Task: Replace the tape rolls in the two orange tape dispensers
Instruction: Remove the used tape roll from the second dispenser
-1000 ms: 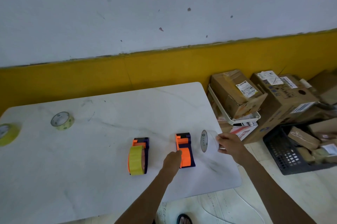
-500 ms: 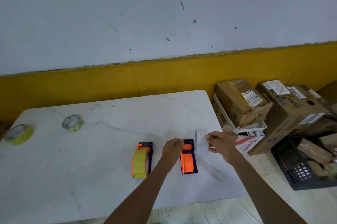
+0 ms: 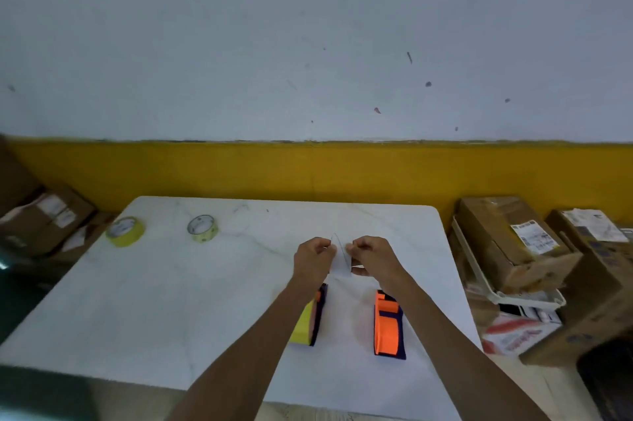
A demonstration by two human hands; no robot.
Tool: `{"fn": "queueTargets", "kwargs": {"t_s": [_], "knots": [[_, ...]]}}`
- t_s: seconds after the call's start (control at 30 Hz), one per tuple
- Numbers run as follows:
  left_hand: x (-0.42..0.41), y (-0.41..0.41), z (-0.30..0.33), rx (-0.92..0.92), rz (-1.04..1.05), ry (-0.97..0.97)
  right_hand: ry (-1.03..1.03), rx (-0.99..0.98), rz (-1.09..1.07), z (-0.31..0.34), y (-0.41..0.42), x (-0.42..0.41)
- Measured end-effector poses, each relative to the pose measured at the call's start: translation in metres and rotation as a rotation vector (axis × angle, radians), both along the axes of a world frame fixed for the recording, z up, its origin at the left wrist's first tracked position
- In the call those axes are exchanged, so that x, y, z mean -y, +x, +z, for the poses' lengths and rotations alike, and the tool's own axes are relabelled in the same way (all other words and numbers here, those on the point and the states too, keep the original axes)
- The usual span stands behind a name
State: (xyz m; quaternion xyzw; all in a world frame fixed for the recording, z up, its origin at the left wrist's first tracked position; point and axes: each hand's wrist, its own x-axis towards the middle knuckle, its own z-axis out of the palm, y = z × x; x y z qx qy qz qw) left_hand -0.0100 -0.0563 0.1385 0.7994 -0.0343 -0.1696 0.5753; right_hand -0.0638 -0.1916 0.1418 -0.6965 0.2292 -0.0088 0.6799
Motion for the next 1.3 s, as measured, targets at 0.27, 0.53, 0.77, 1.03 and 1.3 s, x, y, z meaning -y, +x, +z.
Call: {"fn": "queueTargets", "kwargs": {"t_s": [0.27,0.53,0.77,1.03,1.3], "knots": [[-0.095,0.018,0.017,-0.012,0.18,-0.077,-0.087,0.009,0.118,0.015,0.045,-0.092],[-0.24,0.052,0.03,-0.005,0.291,-0.098,-0.106,0.039,0.218,0.027,0.093,-0.235],[-0.365,0.078,0.029,-0.019,0.398,-0.128,-0.064,0.06,0.334,0.03,0.127,-0.355],[-0.429,0.113,0.021,-0.044,0.435,-0.116,-0.044,0.054,0.379,0.017,0.168,-0.419],[-0.452,0.185,-0.003,-0.073,0.404,-0.064,-0.025,0.003,0.373,-0.01,0.238,-0.443]]}}
